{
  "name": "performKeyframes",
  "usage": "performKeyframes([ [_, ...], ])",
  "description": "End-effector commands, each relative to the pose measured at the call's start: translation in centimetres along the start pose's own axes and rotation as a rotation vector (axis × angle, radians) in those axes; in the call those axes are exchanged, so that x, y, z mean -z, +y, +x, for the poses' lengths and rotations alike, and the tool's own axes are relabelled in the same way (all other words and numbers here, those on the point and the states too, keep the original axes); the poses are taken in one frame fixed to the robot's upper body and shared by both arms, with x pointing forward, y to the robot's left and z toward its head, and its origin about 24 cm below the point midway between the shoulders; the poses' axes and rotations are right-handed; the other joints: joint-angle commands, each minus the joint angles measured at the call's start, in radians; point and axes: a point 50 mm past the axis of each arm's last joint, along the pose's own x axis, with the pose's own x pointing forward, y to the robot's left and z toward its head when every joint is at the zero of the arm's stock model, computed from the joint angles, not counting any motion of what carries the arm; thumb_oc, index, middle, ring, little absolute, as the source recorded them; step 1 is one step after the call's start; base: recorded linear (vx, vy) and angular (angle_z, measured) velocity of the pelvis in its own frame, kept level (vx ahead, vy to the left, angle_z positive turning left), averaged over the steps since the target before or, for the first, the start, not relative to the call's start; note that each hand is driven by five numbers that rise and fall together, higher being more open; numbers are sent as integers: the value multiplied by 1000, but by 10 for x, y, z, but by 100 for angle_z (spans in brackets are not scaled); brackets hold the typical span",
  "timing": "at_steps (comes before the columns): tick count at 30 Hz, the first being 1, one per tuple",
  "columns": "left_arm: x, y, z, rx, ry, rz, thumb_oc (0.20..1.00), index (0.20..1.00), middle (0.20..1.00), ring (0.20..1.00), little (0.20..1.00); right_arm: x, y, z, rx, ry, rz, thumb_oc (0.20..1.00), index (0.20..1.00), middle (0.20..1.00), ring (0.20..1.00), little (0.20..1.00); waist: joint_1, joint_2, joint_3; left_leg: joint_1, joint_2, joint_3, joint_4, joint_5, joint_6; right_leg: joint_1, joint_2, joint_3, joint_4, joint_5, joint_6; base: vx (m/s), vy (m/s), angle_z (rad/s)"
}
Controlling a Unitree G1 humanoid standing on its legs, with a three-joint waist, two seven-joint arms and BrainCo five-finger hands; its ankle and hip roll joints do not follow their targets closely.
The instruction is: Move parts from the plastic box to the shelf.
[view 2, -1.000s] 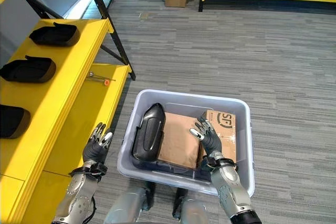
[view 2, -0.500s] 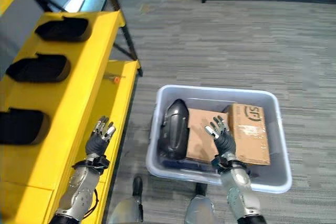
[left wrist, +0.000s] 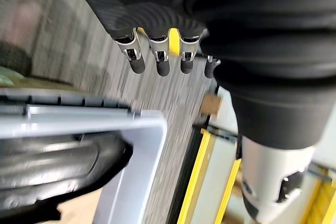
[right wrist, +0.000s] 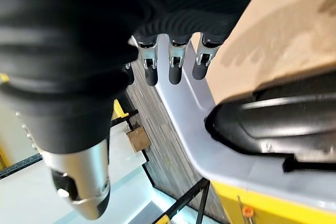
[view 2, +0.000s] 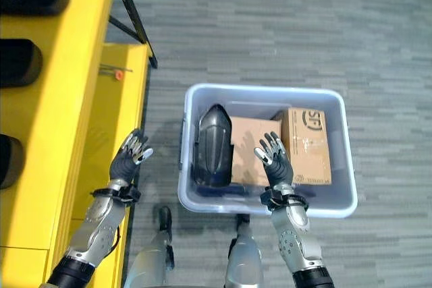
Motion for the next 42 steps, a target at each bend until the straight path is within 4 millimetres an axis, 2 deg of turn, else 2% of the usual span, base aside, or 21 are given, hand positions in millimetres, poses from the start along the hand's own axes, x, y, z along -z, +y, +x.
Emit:
performKeyframes([
  [1, -30, -1, 1, -19, -186, 71, 1000, 1000, 1000, 1000, 1000, -35, 15, 6, -56, -202, -29, 1000, 1000, 1000, 1000, 1000, -1, -14, -15, -37, 47, 37, 46, -24, -3, -18, -53, -1, 65, -51, 39, -46, -31, -38],
  [5, -48, -12, 13, -27, -288, 108, 1000, 1000, 1000, 1000, 1000, -40, 26, 13, -70, -251, -1, 1000, 1000, 1000, 1000, 1000, -8, -27, 8, -65, 56, 66, 44, -16, -8, -65, -42, 8, 57, -32, 39, -41, -53, -29],
  [12, -73, -30, 25, -37, -453, 236, 1000, 1000, 1000, 1000, 1000, -40, 32, 15, -92, -266, 14, 1000, 1000, 1000, 1000, 1000, -24, -40, 41, -75, 64, 79, 47, -13, -17, -92, -35, 20, 61, -27, 36, -21, -46, -10],
  [21, -68, -51, 37, 26, -455, 331, 1000, 1000, 1000, 1000, 1000, -38, 34, 17, -101, -263, 24, 1000, 1000, 1000, 1000, 1000, -45, -30, 47, -58, 67, 95, 28, -5, -24, -100, -31, 37, 59, -27, 34, -5, -15, -3],
  [27, -59, -51, 43, 14, -417, 349, 1000, 1000, 1000, 1000, 1000, -34, 34, 16, -100, -245, 29, 1000, 1000, 1000, 1000, 1000, -59, -25, 46, -40, 71, 113, 14, -1, -28, -108, -24, 56, 61, -29, 32, -5, -12, -12],
  [33, -42, -39, 52, -71, -336, 403, 1000, 1000, 1000, 1000, 1000, -29, 30, 14, -80, -225, 39, 1000, 1000, 1000, 1000, 1000, -85, -26, 50, -30, 82, 143, 21, -4, -36, -132, -7, 89, 70, -32, 27, -2, -4, -20],
  [37, -36, -13, 58, -237, -293, 453, 1000, 1000, 1000, 1000, 1000, -29, 30, 14, -72, -232, 59, 1000, 1000, 1000, 1000, 1000, -101, -36, 62, -47, 92, 163, 43, -8, -42, -167, 5, 109, 78, -29, 22, 8, -8, -27],
  [38, -34, -6, 59, -273, -283, 481, 1000, 1000, 1000, 1000, 1000, -29, 30, 14, -70, -235, 59, 1000, 1000, 1000, 1000, 1000, -103, -35, 63, -40, 98, 160, 50, -34, -51, -164, 12, 114, 81, -48, 27, 72, 11, -32],
  [39, -33, 4, 63, -322, -269, 558, 1000, 1000, 1000, 1000, 1000, -29, 30, 14, -68, -239, 67, 1000, 1000, 1000, 1000, 1000, -109, -39, 66, -47, 101, 164, 59, -36, -53, -174, 16, 121, 85, -49, 26, 69, 13, -18],
  [40, -31, 8, 65, -343, -252, 560, 1000, 1000, 1000, 1000, 1000, -29, 30, 15, -69, -242, 69, 1000, 1000, 1000, 1000, 1000, -112, -41, 68, -50, 101, 167, 63, -37, -54, -179, 18, 125, 88, -50, 25, -24, -15, -16],
  [41, -29, 19, 71, -401, -213, 561, 1000, 1000, 1000, 1000, 1000, -27, 32, 15, -76, -236, 77, 1000, 1000, 1000, 1000, 1000, -122, -48, 69, -61, 105, 172, 77, -40, -57, -194, 22, 133, 95, -48, 23, -26, -10, -17],
  [42, -34, 27, 77, -421, -208, 616, 1000, 1000, 1000, 1000, 1000, -26, 32, 14, -83, -230, 74, 1000, 1000, 1000, 1000, 1000, -130, -53, 70, -69, 109, 179, 88, -42, -59, -208, 29, 142, 100, -47, 22, -28, -9, -14],
])
